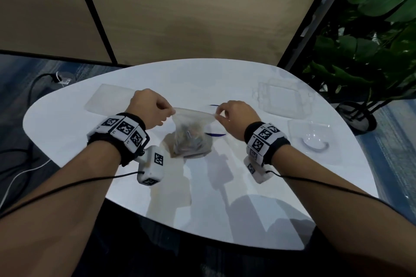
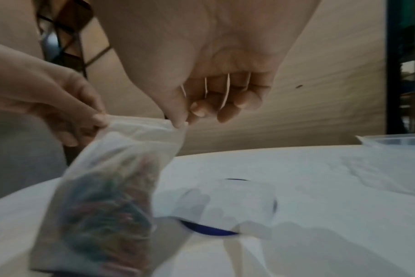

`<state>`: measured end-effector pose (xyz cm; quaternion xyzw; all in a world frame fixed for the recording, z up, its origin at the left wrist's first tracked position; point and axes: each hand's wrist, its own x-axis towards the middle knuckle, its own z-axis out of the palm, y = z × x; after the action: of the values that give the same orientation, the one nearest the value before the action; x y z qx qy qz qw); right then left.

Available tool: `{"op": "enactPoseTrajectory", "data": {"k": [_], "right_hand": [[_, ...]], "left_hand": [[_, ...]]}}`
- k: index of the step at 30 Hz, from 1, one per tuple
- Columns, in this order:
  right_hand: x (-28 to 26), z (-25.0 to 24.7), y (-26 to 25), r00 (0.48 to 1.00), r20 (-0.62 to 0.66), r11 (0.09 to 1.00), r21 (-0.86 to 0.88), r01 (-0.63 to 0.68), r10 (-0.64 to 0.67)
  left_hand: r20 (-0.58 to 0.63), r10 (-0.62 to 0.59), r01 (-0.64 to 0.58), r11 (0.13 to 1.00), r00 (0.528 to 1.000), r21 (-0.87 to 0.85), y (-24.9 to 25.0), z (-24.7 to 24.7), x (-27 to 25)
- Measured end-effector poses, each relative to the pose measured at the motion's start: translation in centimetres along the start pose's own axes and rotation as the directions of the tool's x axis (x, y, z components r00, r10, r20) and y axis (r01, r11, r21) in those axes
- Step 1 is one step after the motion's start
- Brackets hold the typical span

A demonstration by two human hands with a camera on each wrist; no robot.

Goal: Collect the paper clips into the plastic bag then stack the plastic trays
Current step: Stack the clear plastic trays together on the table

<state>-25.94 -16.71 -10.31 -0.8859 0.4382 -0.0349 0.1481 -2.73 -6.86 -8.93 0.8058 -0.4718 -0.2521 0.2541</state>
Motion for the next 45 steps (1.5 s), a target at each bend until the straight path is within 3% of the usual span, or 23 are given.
{"op": "enactPoseTrajectory", "data": {"k": [2,5,7,10,12,15,19,26,32,35,38,42,44,45], "right_hand": [[0.3,0.3,2.1,0.998,0.002,0.998,-0.001,-0.064,0.064],[0.5,0.7,5.6,0.984,0.061,0.985,-0.066,-0.162,0.166],[0.2,0.4,8.4,0.951,0.072,0.941,-0.181,-0.285,0.302],[-0.1,-0.4,12.9,0.889,0.029,0.866,-0.243,-0.437,0.457],[-0.3,-0.3,15.6,0.863,0.092,0.85,-0.251,-0.463,0.497],[-0.7,0.5,18.7,0.866,0.162,0.869,-0.246,-0.428,0.473],[-0.6,0.3,19.8,0.926,0.122,0.918,-0.227,-0.324,0.357],[-1.7,0.4,14.6,0.953,0.256,0.981,-0.143,-0.131,0.164],[-5.5,2.1,8.7,0.902,0.432,1.0,-0.015,-0.008,0.014],[-7.6,1.8,6.5,0.848,0.521,0.995,0.026,0.099,-0.098],[-8.1,-1.1,7.3,0.868,0.481,0.978,0.209,0.021,-0.122],[-7.0,-4.6,13.2,0.968,0.234,0.976,0.172,-0.135,0.093],[-6.7,-4.9,17.1,0.945,0.161,0.95,0.09,-0.3,0.284],[-6.9,-4.8,18.8,0.907,0.148,0.915,0.029,-0.403,0.394]], "left_hand": [[-0.025,-0.032,0.033,0.999,0.999,0.007,-1.0,1.1,1.0],[0.053,-0.096,0.082,0.97,0.994,0.228,-3.0,3.4,2.6],[0.035,-0.162,0.142,0.937,0.986,0.32,-4.6,4.2,3.5],[-0.092,-0.186,0.207,0.886,0.978,0.414,-6.7,5.0,4.8],[-0.064,-0.2,0.205,0.845,0.978,0.493,-7.5,5.2,5.3],[0.036,-0.222,0.174,0.847,0.974,0.502,-7.2,5.0,5.8],[0.011,-0.273,0.227,0.822,0.962,0.523,-5.7,4.1,5.8],[-0.027,-0.358,0.338,0.851,0.933,0.401,-3.9,4.3,2.6],[-0.221,-0.199,0.246,0.946,0.955,0.211,0.9,4.5,-0.9],[-0.224,-0.105,0.156,0.962,0.969,0.225,3.1,3.4,-2.4],[-0.232,0.027,0.038,0.962,0.972,0.271,5.0,2.9,-3.1],[-0.33,0.295,-0.264,0.955,0.897,0.138,8.5,4.8,-4.0],[-0.325,0.43,-0.432,0.899,0.842,0.071,10.2,6.6,-4.2],[-0.292,0.489,-0.497,0.866,0.822,0.051,10.7,7.7,-4.2]]}}
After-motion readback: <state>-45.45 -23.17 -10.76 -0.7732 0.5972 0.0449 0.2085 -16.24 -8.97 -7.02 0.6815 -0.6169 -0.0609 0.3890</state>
